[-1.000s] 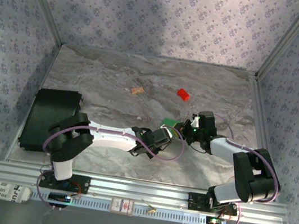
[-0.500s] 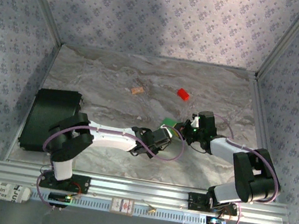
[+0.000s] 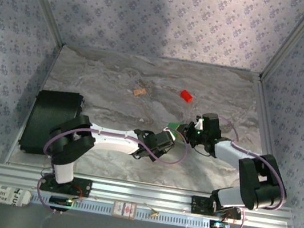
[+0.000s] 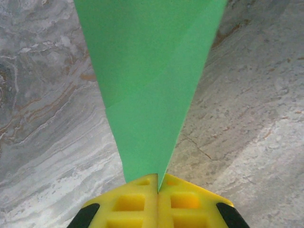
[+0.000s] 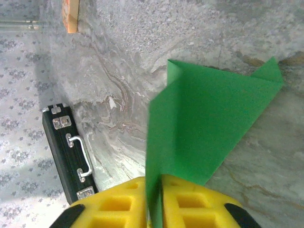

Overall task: Fold a paper plane with a square sheet of paper (pick it up from the middle)
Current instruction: Fold the wing for the fifth time at the center of the table.

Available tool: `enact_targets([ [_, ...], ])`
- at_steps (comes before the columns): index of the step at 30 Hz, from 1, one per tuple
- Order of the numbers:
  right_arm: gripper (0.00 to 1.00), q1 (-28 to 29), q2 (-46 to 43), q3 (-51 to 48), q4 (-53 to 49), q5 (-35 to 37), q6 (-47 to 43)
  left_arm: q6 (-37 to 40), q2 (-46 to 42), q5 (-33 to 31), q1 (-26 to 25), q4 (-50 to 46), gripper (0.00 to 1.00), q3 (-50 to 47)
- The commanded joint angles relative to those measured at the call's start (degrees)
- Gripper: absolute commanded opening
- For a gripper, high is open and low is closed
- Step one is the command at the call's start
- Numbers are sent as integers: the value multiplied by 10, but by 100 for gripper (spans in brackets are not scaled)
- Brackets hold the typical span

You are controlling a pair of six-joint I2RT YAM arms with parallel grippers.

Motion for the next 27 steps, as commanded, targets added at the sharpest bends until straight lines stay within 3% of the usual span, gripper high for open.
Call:
enact_targets([
  [1, 26, -3, -35, 18, -93, 42, -47, -7, -1, 50, 7, 9, 0, 4],
  [6, 41, -14, -82, 19, -173, 77, -86, -22, -8, 142, 33, 35, 0, -2],
  [12, 47, -27, -121, 5, -192, 80, -93, -39, -5, 238, 63, 64, 0, -10],
  [27, 49, -24, -140, -9, -193, 70, -94, -60, 37, 357, 98, 75, 0, 1],
])
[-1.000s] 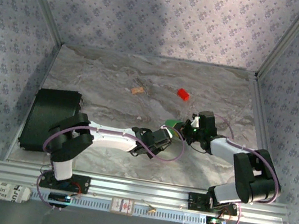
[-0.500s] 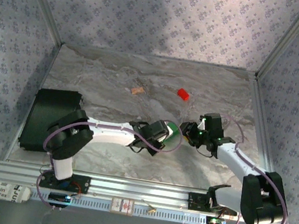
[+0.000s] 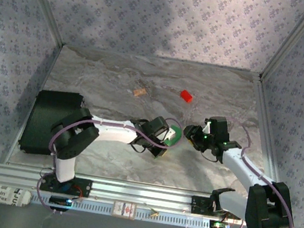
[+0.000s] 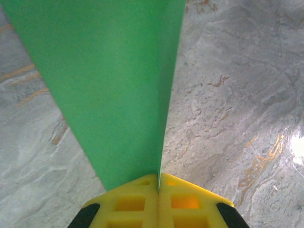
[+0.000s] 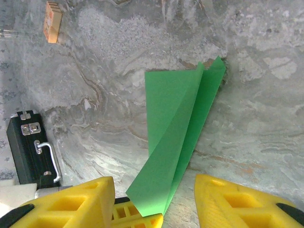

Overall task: Fold a paper plane with a square sheet of paper (pick it up from the middle)
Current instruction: Fold the wing for the fifth time at the center of the table.

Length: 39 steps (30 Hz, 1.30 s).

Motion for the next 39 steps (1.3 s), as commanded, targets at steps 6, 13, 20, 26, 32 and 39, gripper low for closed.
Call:
enact_targets([
  [6, 49, 7, -8, -20, -6, -3, -11, -15, 20, 62, 12, 13, 0, 7],
  [13, 47, 10, -8, -30, 12, -21, -25, -42, 33, 128, 29, 42, 0, 6],
  [20, 41, 20, -15, -50, 44, -19, -37, -96, 47, 200, 53, 111, 0, -15],
  [26, 37, 46, -17, -62, 90, 11, -57, -152, 50, 248, 71, 192, 0, -45],
  [32, 31, 88, -7, -70, 145, 37, -100, -209, 58, 270, 84, 276, 0, -80],
  [39, 29, 94, 14, -66, 152, 23, -106, -239, 59, 264, 85, 349, 0, -116],
])
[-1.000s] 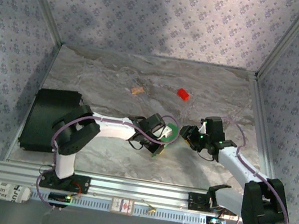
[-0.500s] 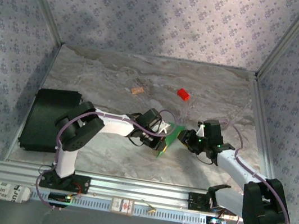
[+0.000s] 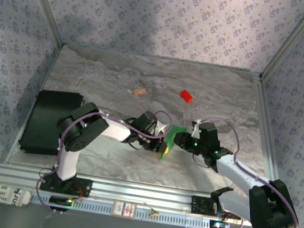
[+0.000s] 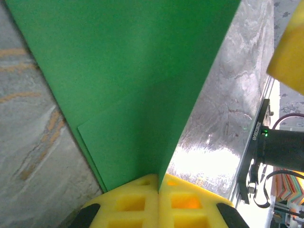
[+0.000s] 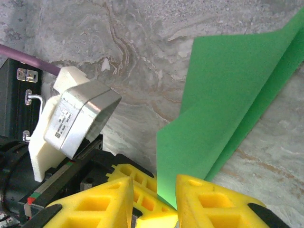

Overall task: Fold a paper plane with a square sheet of paper (pick it up from the middle)
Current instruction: Fold the wing for the fifth time at the center of the table.

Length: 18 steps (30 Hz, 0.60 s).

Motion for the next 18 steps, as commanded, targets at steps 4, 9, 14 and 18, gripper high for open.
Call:
enact_targets([
  [4, 28, -15, 60, 0, 49, -62, 2, -45, 14, 23, 3, 89, 0, -25],
  [9, 23, -12, 100, 5, 93, -89, 14, -65, 18, 25, 6, 103, 0, -38],
  [14, 18, -14, 123, 20, 108, -101, 13, -81, 25, 33, 11, 107, 0, -42],
  [18, 15, -22, 144, 24, 120, -104, 19, -89, 27, 37, 15, 108, 0, -44],
])
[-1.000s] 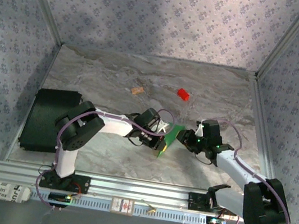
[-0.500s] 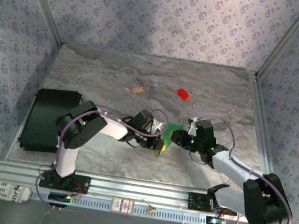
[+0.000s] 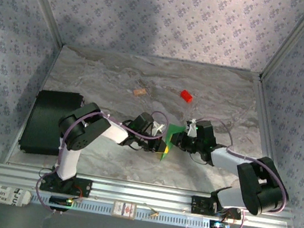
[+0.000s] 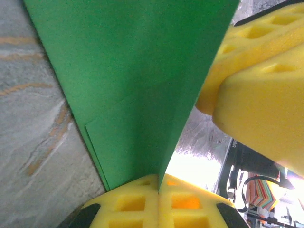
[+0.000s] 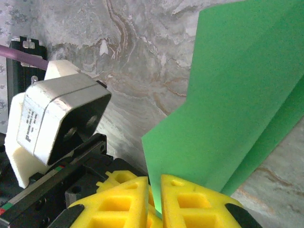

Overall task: Fold a paper plane with a square sheet of paper (pick it up from the middle)
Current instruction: Fold the wing for the fifth time at the center of the table.

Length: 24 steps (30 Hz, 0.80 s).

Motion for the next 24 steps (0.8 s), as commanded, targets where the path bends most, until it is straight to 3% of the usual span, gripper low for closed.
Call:
enact_targets([
  [1, 15, -9, 21, 15, 29, -19, 8, -12, 13, 12, 6, 6, 0, -10],
  [24, 13, -28, 87, 25, 65, -39, 14, -41, 27, 10, 20, 5, 0, -21],
])
